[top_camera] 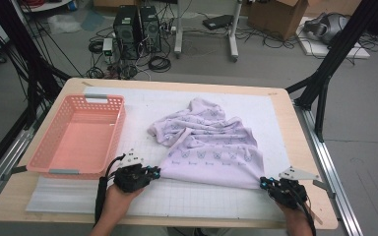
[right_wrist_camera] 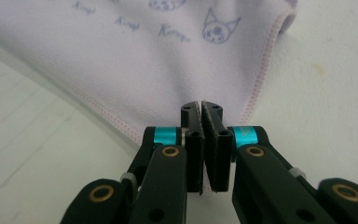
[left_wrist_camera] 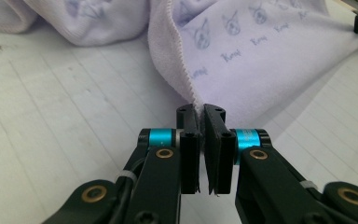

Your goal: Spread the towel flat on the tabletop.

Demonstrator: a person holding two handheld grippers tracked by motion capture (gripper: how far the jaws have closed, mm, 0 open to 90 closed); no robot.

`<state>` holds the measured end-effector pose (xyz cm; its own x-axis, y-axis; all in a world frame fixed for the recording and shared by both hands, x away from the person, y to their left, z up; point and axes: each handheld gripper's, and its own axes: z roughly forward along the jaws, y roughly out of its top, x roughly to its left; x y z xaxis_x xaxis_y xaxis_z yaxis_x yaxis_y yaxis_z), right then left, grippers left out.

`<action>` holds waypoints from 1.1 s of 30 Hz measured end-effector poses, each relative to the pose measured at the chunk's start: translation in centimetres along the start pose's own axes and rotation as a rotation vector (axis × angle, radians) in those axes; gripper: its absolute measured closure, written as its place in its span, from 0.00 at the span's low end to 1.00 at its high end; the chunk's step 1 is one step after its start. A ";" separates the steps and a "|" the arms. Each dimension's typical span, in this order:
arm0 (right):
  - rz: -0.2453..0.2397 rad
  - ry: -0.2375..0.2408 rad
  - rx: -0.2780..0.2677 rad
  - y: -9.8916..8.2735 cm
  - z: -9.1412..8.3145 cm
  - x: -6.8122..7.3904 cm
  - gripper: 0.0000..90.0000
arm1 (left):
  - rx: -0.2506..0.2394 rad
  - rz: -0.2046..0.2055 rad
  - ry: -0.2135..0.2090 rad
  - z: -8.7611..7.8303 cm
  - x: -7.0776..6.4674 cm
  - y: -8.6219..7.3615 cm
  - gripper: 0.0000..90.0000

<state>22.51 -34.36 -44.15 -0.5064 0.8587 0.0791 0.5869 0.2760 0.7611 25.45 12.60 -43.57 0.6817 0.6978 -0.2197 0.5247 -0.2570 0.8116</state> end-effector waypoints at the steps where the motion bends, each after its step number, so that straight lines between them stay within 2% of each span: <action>1: -0.001 0.006 0.000 -0.3 -0.5 0.1 0.97 | 0.001 0.004 -0.012 -0.4 -0.3 -0.3 0.94; 4: 0.003 0.030 -0.003 -1.1 -2.2 0.6 0.97 | -0.007 0.004 -0.056 -1.6 -1.3 -1.3 0.94; 6: -0.001 0.050 -0.002 -1.5 -2.9 0.8 0.95 | -0.043 0.018 -0.092 -2.1 -1.7 -1.5 0.90; 7: 0.005 0.058 0.000 -1.6 -3.0 0.8 0.86 | -0.069 0.013 -0.087 -2.1 -1.8 -1.4 0.77; 8: 0.008 0.046 -0.011 -1.6 -3.0 0.8 0.76 | -0.080 0.003 -0.088 -2.0 -1.7 -1.1 0.58; 9: 0.016 0.039 -0.024 -1.4 -3.0 0.6 0.74 | -0.088 0.001 -0.083 -1.8 -1.6 -0.7 0.51; 11: 0.034 0.016 -0.055 -0.9 -2.7 0.4 0.64 | -0.097 0.006 -0.058 -1.1 -1.3 0.1 0.50; 12: 0.033 0.000 -0.063 -0.6 -2.4 0.2 0.63 | -0.088 0.013 -0.045 -0.6 -1.1 0.5 0.49; 15: 0.013 -0.038 -0.045 0.6 -0.5 -0.4 0.58 | -0.043 0.021 -0.021 1.7 -0.6 1.6 0.47; 18: -0.006 -0.066 -0.019 1.5 1.4 -0.6 0.57 | 0.020 0.039 -0.013 4.1 -0.5 2.2 0.48; 19: 0.003 -0.067 -0.011 1.9 2.3 -0.7 0.56 | 0.044 0.051 -0.006 4.7 -0.3 2.3 0.50; 20: 0.000 -0.076 -0.001 2.2 2.9 -0.8 0.57 | 0.065 0.050 0.002 5.3 -0.1 2.4 0.57; 21: 0.004 -0.086 0.010 2.4 3.6 -0.9 0.59 | 0.080 0.049 0.005 5.7 0.1 2.5 0.75; 22: 0.002 -0.084 0.017 2.6 4.1 -1.0 0.64 | 0.078 0.046 0.035 5.9 0.3 2.5 0.91; 23: 0.000 -0.086 0.010 2.9 4.4 -1.0 0.77 | 0.076 0.030 0.056 6.0 0.6 2.6 0.94; 24: -0.009 -0.073 0.013 3.3 4.7 -1.2 0.90 | 0.062 0.007 0.090 6.0 1.0 2.7 0.95; 25: -0.010 -0.069 0.016 3.6 5.0 -1.3 0.94 | 0.044 -0.016 0.123 5.9 1.4 2.7 0.95; 28: 0.007 -0.110 0.005 4.5 6.0 -1.6 0.96 | 0.012 -0.077 0.193 5.5 2.5 2.8 0.95; 30: 0.016 -0.142 -0.008 5.0 6.7 -1.6 0.97 | 0.000 -0.107 0.215 5.5 2.9 2.7 0.95; 32: -0.001 -0.199 -0.011 5.2 7.1 -1.2 0.96 | -0.015 -0.104 0.212 5.4 3.0 2.7 0.94; 33: 0.009 -0.200 -0.015 5.2 7.1 -1.1 0.92 | -0.027 -0.104 0.207 5.2 2.9 2.6 0.89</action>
<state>30.58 -30.84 -44.86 -0.3647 0.9302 -0.0421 0.5805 0.2625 0.7708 31.47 10.48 -44.91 0.5043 0.8426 -0.1890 0.5707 -0.1609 0.8052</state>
